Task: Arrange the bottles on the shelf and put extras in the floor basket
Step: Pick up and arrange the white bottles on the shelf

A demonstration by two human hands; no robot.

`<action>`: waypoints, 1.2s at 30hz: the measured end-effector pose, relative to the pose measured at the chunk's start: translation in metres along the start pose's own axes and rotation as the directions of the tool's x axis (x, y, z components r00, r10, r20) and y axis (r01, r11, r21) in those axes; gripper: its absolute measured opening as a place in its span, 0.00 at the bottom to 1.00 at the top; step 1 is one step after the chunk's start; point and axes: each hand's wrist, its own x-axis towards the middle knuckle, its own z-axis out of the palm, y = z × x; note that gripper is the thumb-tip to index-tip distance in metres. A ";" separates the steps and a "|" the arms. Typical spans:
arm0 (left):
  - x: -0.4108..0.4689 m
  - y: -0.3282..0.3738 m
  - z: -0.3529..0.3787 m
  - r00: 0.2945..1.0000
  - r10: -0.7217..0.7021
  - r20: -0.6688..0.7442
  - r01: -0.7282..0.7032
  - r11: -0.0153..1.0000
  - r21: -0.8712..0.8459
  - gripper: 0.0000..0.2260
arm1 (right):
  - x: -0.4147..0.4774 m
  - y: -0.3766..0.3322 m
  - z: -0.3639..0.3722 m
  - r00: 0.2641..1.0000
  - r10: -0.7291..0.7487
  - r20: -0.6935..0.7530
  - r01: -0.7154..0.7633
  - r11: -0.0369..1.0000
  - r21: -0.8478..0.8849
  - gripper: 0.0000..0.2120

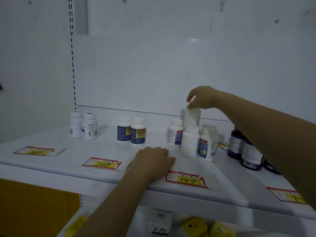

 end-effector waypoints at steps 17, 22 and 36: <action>-0.045 0.044 -0.022 0.920 0.038 -0.391 -0.250 0.824 -0.508 0.29 | -0.082 -0.025 -0.035 0.990 -0.122 -0.071 0.127 0.989 0.071 0.19; -0.051 0.067 -0.016 0.939 -0.027 -0.344 -0.220 0.723 -0.654 0.28 | -0.100 -0.032 -0.028 0.995 -0.086 -0.045 0.088 0.995 0.049 0.22; -0.063 0.074 -0.028 0.987 0.072 -0.144 -0.160 0.508 -0.847 0.22 | -0.133 0.001 -0.030 0.974 -0.135 0.182 -0.037 0.699 0.714 0.15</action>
